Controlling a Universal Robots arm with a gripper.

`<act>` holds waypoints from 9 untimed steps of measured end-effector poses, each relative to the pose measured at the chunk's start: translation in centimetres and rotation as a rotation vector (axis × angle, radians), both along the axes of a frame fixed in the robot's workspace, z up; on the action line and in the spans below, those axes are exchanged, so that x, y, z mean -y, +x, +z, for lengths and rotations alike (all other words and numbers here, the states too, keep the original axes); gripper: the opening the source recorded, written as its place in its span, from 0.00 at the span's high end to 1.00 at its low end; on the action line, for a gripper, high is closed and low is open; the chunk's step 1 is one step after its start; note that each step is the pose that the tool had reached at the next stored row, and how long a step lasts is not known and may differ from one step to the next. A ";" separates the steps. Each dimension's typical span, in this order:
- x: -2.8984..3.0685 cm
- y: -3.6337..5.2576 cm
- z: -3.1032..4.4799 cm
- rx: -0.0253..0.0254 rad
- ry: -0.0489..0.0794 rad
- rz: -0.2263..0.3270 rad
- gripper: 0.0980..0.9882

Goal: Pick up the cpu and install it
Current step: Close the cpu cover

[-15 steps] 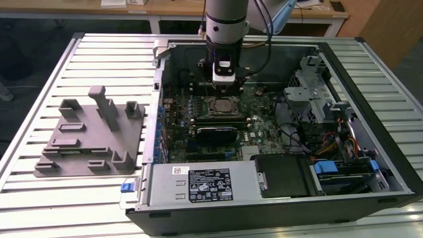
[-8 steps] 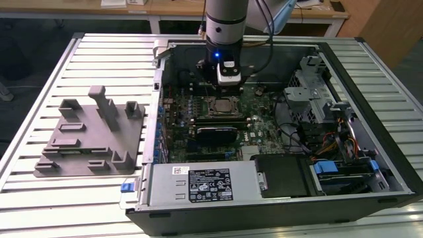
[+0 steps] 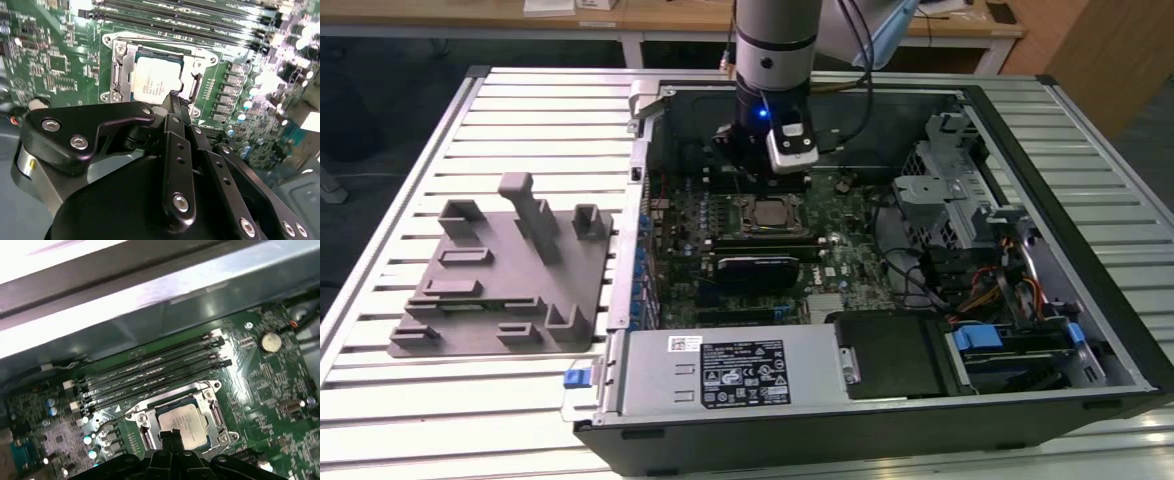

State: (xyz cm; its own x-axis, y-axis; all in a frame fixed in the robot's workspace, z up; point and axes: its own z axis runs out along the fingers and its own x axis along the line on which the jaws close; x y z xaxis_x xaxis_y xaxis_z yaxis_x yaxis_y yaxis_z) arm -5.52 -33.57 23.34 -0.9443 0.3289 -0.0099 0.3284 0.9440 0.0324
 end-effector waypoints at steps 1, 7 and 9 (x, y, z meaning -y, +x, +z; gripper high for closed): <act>0.00 0.00 -0.04 0.0001 0.000 0.018 0.99; 0.02 -0.01 -0.37 0.0000 -0.001 0.100 0.99; 0.05 -0.06 -0.50 -0.0001 -0.002 0.103 0.99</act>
